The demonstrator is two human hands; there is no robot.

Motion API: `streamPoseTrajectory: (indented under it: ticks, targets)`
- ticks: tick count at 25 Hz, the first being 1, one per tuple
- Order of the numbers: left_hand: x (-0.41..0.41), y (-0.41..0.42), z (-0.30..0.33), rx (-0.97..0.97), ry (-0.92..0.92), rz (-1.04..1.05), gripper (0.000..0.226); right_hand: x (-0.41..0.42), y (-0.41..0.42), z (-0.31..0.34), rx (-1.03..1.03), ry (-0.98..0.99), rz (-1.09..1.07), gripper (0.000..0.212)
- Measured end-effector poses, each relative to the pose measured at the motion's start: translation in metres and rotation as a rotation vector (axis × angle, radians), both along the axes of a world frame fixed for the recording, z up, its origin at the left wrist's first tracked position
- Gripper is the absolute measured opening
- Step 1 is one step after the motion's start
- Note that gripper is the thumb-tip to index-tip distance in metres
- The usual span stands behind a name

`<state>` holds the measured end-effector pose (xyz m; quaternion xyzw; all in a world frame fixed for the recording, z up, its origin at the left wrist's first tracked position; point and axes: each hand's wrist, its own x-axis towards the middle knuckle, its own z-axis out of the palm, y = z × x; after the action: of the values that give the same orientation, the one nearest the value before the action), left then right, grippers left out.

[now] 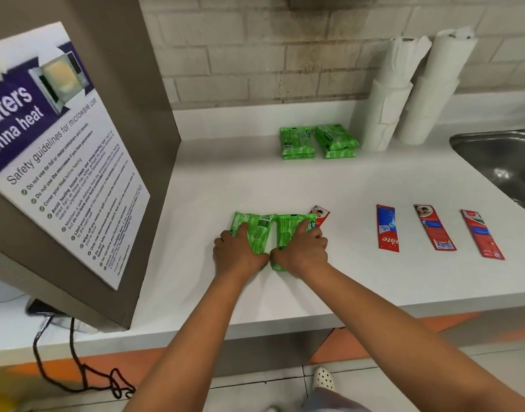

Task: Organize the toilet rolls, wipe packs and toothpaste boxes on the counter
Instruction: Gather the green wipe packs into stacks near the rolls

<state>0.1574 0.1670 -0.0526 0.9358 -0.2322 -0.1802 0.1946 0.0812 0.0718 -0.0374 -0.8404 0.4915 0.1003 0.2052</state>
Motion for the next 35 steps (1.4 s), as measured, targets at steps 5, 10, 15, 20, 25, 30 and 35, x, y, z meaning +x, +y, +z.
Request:
streamPoseTrajectory:
  ticks: [5, 10, 15, 20, 25, 30, 35]
  targets:
    - [0.022, 0.004, 0.002, -0.183, 0.162, 0.120, 0.085, -0.005, -0.012, 0.006, 0.002, -0.034, 0.031, 0.100]
    - [0.032, -0.019, 0.027, -0.365, 0.240, 0.188, 0.093, 0.000, -0.054, 0.037, -0.068, -0.255, 0.020, 0.093]
    - [0.049, -0.080, 0.056, -0.569, 0.249, 0.230, 0.088, 0.011, -0.128, 0.055, -0.125, -0.343, 0.001, 0.091]
    - [0.076, -0.156, 0.071, -0.593, 0.189, 0.222, 0.072, 0.024, -0.202, 0.061, -0.164, -0.335, 0.039, 0.087]
    - [0.109, -0.235, 0.083, -0.550, 0.148, 0.206, 0.082, 0.057, -0.276, 0.064, -0.180, -0.320, 0.059, 0.086]
    - [0.143, -0.302, 0.074, -0.416, 0.169, 0.206, 0.091, 0.108, -0.334, 0.060, -0.159, -0.246, 0.099, 0.088]
    - [0.165, -0.348, 0.050, -0.306, 0.103, 0.207, 0.080, 0.150, -0.373, 0.048, -0.147, -0.231, 0.155, 0.086]
